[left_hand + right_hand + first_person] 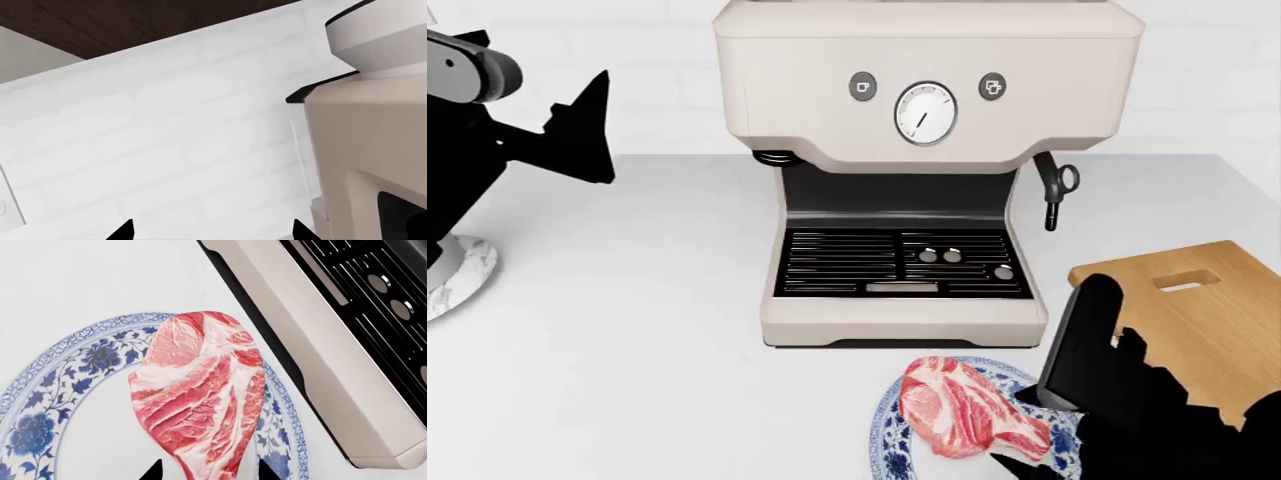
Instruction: Pick the pork chop from the plate and place it on the cutting board. Then pick the condiment bottle from the cabinet and place it next to the cutting board.
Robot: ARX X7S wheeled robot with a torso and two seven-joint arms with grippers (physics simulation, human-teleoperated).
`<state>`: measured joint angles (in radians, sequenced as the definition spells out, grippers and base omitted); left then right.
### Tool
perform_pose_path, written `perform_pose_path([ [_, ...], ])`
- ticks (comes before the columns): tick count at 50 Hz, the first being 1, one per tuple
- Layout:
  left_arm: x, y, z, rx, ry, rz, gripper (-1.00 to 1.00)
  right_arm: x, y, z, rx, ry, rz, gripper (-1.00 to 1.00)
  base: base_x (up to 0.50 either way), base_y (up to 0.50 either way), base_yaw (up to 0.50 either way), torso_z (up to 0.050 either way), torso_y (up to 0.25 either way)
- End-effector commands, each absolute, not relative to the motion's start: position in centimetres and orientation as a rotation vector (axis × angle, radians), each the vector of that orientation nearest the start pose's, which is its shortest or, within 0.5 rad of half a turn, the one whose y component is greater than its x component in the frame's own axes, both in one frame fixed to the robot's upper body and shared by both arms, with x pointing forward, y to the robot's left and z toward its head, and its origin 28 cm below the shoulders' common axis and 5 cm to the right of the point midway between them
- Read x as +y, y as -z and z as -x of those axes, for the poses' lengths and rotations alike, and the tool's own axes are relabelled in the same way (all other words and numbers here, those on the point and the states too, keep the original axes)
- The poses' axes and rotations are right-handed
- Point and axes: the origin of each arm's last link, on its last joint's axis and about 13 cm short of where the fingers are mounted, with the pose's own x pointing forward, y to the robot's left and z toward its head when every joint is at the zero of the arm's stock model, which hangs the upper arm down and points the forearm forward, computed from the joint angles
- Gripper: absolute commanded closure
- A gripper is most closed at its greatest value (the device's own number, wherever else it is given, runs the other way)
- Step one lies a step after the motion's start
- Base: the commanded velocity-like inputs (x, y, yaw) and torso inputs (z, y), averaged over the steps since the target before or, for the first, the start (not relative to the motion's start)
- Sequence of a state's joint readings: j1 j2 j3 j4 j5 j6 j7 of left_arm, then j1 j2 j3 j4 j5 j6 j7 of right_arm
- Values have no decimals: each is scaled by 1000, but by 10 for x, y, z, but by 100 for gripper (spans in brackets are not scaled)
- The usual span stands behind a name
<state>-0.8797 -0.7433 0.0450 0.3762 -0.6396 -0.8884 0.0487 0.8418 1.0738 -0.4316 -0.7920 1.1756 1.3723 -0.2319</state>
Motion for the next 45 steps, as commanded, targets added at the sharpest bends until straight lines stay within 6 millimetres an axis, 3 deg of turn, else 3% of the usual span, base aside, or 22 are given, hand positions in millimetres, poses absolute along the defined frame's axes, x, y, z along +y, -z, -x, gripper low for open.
perform_pose_path([
  [1,327,-290,-270,-246,148,-278,-100,-186,-225,-186,625,-876,627,100,0,0,0,0,0],
  [21,327,-288,-270,-242,148,-278,-100,-189,-229,-184,559,-835,650,100,0,0,0,0,0],
  [35,327,-286,-271,-239,148,-276,-100,-198,-247,-161,407,-812,631,100,0,0,0,0,0],
  [45,328,-286,-270,-237,145,-274,-100,-202,-248,-157,361,-796,616,100,0,0,0,0,0],
])
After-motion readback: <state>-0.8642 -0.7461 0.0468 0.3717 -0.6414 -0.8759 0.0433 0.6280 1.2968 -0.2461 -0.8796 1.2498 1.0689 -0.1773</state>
